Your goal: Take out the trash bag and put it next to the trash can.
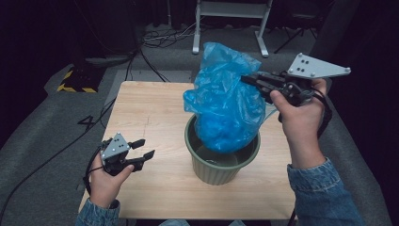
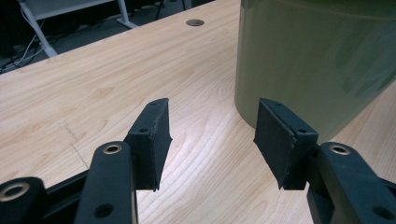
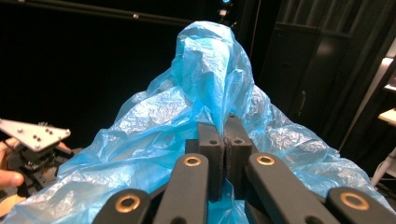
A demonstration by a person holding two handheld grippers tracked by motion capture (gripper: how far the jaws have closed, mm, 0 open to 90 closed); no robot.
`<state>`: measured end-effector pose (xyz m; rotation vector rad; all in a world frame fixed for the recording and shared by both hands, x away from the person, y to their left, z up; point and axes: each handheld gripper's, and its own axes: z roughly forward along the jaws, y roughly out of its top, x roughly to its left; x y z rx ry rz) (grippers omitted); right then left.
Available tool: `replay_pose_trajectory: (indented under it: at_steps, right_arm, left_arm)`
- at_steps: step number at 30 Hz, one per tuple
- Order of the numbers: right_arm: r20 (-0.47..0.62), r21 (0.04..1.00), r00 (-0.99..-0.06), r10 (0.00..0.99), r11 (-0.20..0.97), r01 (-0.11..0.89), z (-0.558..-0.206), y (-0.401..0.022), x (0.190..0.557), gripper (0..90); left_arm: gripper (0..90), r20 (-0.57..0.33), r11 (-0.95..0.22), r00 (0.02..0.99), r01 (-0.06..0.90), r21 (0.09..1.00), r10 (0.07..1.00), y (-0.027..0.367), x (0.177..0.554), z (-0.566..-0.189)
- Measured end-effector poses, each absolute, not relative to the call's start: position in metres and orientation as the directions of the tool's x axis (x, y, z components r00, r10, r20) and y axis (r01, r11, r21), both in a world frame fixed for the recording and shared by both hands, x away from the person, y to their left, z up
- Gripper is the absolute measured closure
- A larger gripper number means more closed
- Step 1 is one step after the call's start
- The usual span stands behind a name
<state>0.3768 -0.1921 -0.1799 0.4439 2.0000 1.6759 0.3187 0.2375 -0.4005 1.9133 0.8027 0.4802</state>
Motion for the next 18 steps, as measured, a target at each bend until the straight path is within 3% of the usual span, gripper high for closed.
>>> replay_pose_trajectory:
  at_steps: [11,18]
  right_arm:
    - [-0.182,0.978,-0.791,0.585,0.187,-0.087,-0.149,-0.23,0.365,88.7]
    - [-0.217,0.972,-0.736,0.641,0.21,-0.104,-0.132,-0.262,0.351,88.6]
  left_arm:
    - [43.7,-0.028,-0.309,0.686,0.363,0.879,0.727,0.26,0.32,-0.411]
    - [43.3,-0.042,-0.311,0.695,0.374,0.874,0.718,0.255,0.324,-0.414]
